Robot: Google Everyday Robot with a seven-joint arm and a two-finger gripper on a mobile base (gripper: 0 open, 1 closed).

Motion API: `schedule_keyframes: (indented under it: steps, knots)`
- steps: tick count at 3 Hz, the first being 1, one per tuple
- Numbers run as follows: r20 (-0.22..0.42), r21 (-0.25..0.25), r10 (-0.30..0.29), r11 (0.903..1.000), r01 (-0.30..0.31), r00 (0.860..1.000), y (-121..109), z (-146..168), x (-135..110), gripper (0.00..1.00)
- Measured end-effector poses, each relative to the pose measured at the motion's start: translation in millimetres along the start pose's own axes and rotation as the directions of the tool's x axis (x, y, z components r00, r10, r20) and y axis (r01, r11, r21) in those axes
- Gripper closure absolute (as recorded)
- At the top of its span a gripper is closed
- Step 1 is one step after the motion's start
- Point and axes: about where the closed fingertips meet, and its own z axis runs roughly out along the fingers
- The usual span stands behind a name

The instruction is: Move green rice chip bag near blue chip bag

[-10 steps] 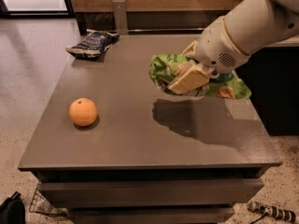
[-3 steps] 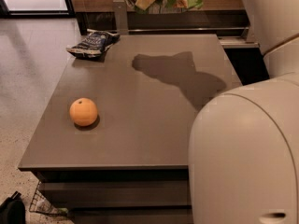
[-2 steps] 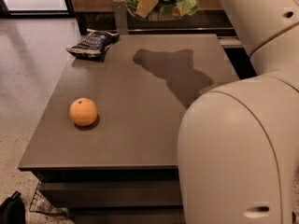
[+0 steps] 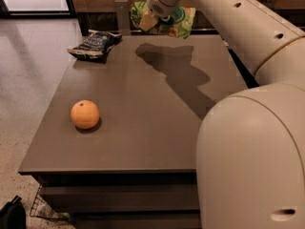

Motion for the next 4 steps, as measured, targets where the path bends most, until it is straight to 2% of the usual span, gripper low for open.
schedule_keyframes:
  steps: [1,2,4]
  knots:
    - [0.173,0.007,0.061,0.9980,-0.063,0.983,7.8,50.0,-16.8,1.00]
    - [0.295,-0.027,0.065,0.9978,-0.060,0.953,16.7,73.6,-40.3,0.98]
    - [0.281,-0.034,0.065,0.9977,-0.058,0.957,21.4,78.6,-39.0,0.36]
